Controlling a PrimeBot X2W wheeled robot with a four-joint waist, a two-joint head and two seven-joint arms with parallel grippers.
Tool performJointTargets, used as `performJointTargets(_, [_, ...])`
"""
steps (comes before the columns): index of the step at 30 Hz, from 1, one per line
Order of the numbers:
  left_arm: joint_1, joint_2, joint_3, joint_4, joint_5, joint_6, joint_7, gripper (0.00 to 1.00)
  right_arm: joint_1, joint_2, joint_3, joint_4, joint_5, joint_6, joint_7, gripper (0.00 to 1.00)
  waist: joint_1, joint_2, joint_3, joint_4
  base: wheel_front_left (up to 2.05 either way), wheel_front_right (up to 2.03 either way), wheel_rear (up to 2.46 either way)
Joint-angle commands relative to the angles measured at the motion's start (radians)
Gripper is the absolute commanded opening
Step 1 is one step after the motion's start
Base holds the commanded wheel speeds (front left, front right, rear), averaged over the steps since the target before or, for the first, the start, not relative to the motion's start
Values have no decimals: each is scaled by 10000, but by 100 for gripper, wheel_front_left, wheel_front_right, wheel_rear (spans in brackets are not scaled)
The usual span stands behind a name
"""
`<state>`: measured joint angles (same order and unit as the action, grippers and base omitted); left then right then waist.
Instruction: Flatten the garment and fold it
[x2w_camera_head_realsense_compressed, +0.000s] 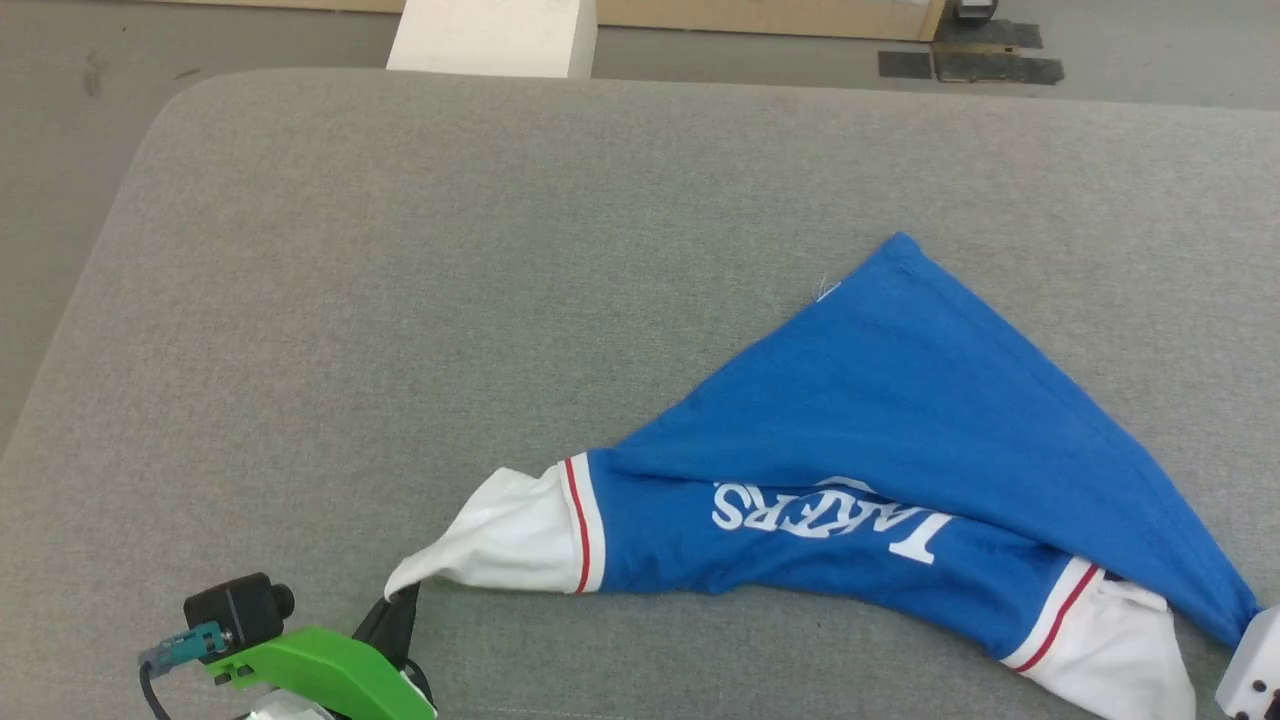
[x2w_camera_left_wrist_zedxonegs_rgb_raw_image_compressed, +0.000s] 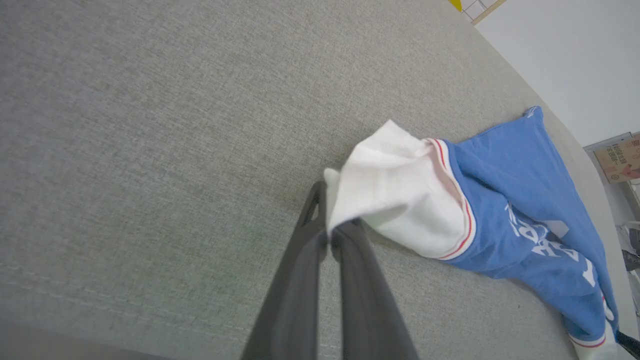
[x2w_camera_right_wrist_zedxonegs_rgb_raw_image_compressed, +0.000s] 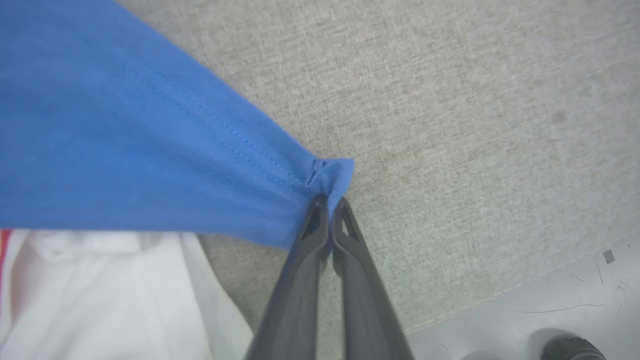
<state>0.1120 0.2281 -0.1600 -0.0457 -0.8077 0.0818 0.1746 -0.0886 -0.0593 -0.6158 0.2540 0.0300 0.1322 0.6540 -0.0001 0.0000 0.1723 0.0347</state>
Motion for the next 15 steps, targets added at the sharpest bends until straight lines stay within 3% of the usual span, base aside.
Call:
performJointTargets(1, [68,84,0,-41,-5,49,8,0,332,88,51,187,23,-15,207,0,1,0,-42,-50,0,0,0])
performJointTargets(2, [56,84,-10,-49,1,53,11,0,325,89,88,146,21,-15,235,0,1,0,-31,-36,0,0,0])
performJointTargets(3, [42,81,-30,-56,5,55,20,0,282,89,136,24,41,-15,144,31,1,0,-18,-15,0,0,0])
performJointTargets(4, [29,78,-43,-59,5,54,24,0,231,89,189,-112,71,-15,-38,77,1,0,-10,1,0,0,0])
performJointTargets(5, [14,70,-54,-61,0,53,22,0,162,89,266,-260,161,-15,-288,100,1,0,-4,22,0,0,0])
performJointTargets(10, [-31,35,-94,-9,-15,29,-23,0,-173,24,830,-970,108,-15,-1752,100,1,0,16,139,0,0,0])
performJointTargets(15, [-148,-12,-144,15,-60,-8,-27,0,-912,-535,2175,-1458,200,-15,-3840,100,1,0,74,309,0,0,0])
